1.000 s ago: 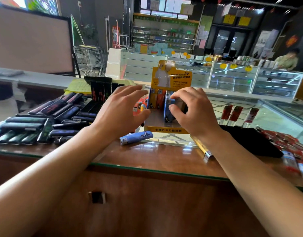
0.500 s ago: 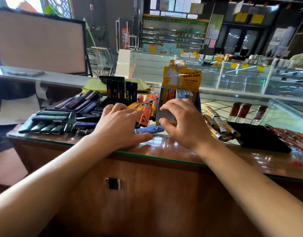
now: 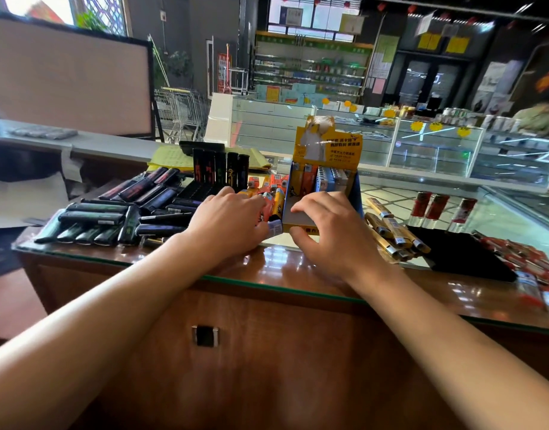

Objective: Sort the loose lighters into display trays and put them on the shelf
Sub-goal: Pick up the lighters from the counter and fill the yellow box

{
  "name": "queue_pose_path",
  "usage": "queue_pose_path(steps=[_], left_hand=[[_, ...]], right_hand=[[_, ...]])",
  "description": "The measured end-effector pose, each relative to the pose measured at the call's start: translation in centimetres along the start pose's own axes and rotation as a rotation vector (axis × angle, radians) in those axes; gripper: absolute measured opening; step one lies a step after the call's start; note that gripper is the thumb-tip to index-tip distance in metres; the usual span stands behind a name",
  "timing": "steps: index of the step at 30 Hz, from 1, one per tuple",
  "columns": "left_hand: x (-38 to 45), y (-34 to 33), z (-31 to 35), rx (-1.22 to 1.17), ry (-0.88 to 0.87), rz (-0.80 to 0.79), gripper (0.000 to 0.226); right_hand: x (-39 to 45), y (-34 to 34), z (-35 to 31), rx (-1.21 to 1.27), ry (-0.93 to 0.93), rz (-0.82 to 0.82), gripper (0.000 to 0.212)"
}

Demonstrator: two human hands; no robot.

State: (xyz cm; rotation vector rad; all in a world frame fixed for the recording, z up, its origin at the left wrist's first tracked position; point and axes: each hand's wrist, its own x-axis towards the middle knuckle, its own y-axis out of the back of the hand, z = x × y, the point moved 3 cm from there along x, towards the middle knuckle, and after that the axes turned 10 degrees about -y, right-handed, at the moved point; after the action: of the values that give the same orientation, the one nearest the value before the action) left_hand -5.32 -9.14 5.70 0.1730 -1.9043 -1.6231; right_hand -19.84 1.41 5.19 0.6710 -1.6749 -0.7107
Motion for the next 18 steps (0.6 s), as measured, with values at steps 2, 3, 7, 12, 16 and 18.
queue_pose_path(steps=[2,3,7,12,16,18], left_hand=[[0.0,-0.4,0.2,0.022,0.001,0.012,0.046],[0.1,-0.6,0.2,0.027,0.005,0.017,0.049],[0.9,-0.7,0.1,-0.019,0.066,0.009,0.053],[2.2,-0.8,0.6,-0.084,0.107,-0.011,0.048],[2.7,-1.0,1.0,-0.027,0.117,0.007,0.043],[2.8,-1.1,1.2,0.013,0.114,0.022,0.039]], right_hand=[[-0.1,-0.1,-0.1,-0.018,0.005,-0.004,0.031],[-0.1,-0.1,-0.1,-0.027,0.009,-0.001,0.03],[-0.2,0.0,0.1,-0.054,0.002,0.004,0.032],[-0.4,-0.1,-0.1,-0.078,0.003,0.029,0.037],[-0.5,-0.1,-0.2,-0.084,0.007,0.041,0.038],[-0.5,0.0,-0.1,-0.077,0.008,0.044,0.038]])
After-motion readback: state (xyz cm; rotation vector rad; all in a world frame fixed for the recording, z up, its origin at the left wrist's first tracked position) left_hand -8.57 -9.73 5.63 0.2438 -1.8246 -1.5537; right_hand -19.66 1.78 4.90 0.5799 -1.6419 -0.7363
